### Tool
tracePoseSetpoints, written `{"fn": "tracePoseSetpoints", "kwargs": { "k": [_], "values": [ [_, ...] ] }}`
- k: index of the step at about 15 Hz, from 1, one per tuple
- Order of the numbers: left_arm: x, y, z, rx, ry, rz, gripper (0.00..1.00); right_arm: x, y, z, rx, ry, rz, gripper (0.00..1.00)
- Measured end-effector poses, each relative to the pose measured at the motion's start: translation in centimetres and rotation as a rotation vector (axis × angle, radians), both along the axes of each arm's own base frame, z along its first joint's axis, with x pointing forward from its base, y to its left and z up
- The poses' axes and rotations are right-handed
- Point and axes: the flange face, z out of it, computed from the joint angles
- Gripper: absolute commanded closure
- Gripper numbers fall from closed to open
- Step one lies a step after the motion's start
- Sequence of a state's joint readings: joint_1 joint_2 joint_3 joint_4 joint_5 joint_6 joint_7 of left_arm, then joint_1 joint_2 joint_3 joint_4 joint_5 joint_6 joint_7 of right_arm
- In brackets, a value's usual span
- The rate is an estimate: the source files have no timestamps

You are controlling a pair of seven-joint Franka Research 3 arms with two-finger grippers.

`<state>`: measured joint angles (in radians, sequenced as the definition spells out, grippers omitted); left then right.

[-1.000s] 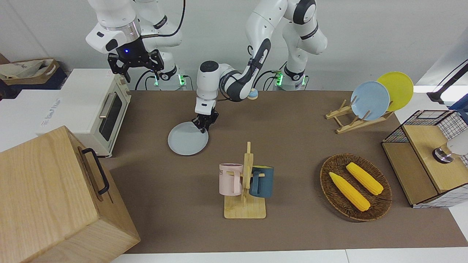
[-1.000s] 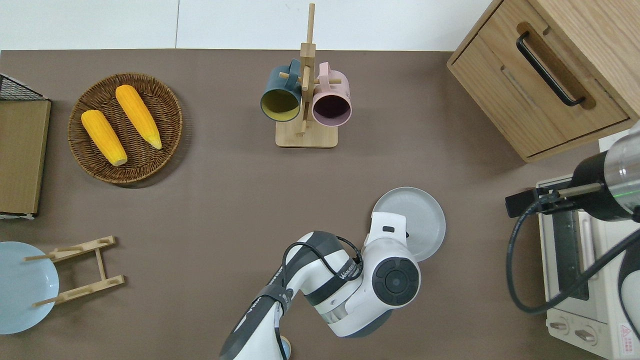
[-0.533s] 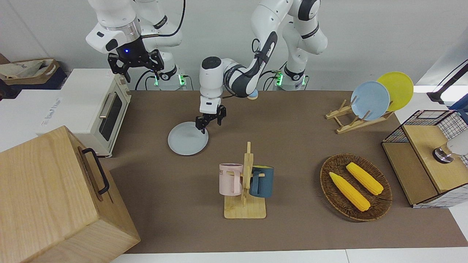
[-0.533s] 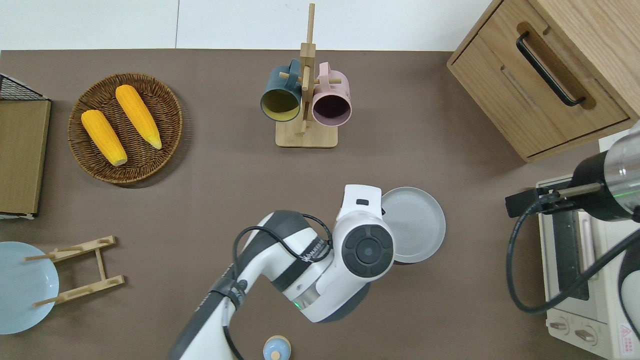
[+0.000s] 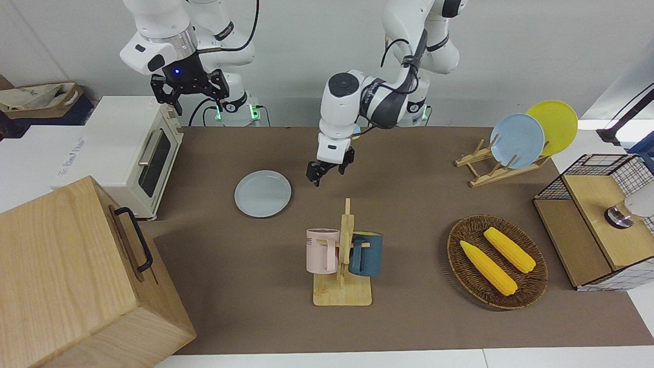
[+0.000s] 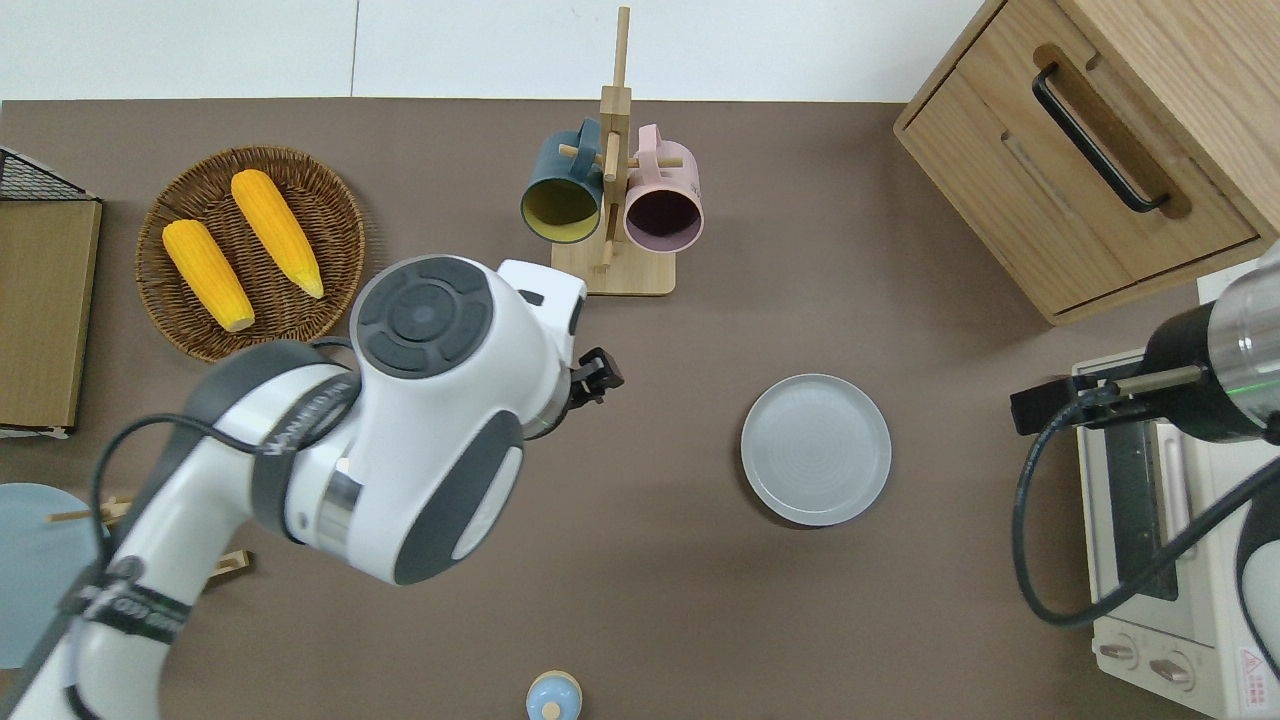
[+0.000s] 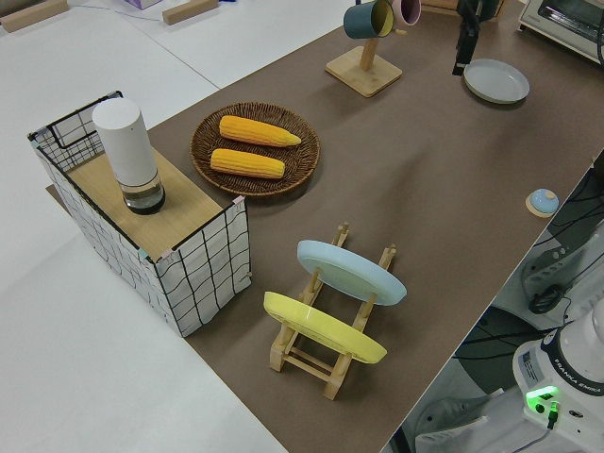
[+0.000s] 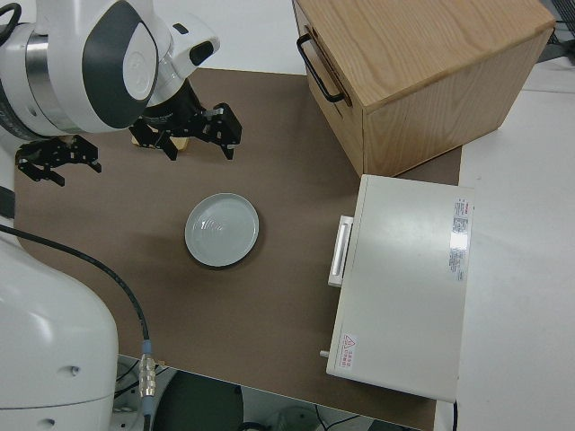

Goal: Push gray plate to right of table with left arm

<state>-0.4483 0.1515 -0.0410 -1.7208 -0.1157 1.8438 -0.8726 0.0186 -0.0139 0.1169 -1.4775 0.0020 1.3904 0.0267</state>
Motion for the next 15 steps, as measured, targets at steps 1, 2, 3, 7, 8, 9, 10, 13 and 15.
{"fn": "tracePoseSetpoints", "kwargs": {
  "k": [1, 2, 3, 7, 8, 9, 10, 13, 15],
  "values": [
    [0.5, 1.8, 1.6, 0.002, 0.009, -0.011, 0.0, 0.0, 0.0, 0.0, 0.0, 0.0, 0.0, 0.017],
    [0.9, 3.4, 2.7, 0.004, 0.017, -0.023, 0.0, 0.0, 0.0, 0.0, 0.0, 0.0, 0.0, 0.017],
    [1.4, 5.1, 3.5, 0.004, 0.024, -0.039, 0.0, 0.0, 0.0, 0.0, 0.0, 0.0, 0.0, 0.017],
    [3.1, 11.6, 5.5, 0.008, 0.004, -0.14, 0.0, 0.0, 0.0, 0.0, 0.0, 0.0, 0.0, 0.017],
    [3.2, 13.2, 6.0, 0.013, 0.003, -0.169, 0.0, 0.0, 0.0, 0.0, 0.0, 0.0, 0.0, 0.017],
    [3.3, 14.7, 6.4, 0.016, -0.001, -0.199, 0.0, 0.0, 0.0, 0.0, 0.0, 0.0, 0.0, 0.017],
    [3.4, 16.3, 6.9, 0.021, -0.008, -0.232, 0.0, 0.0, 0.0, 0.0, 0.0, 0.0, 0.0, 0.017],
    [3.6, 21.2, 8.2, 0.047, -0.037, -0.302, 0.0, 0.0, 0.0, 0.0, 0.0, 0.0, 0.0, 0.017],
    [3.7, 23.9, 8.8, 0.051, -0.049, -0.334, 0.0, 0.0, 0.0, 0.0, 0.0, 0.0, 0.0, 0.017]
  ]
}}
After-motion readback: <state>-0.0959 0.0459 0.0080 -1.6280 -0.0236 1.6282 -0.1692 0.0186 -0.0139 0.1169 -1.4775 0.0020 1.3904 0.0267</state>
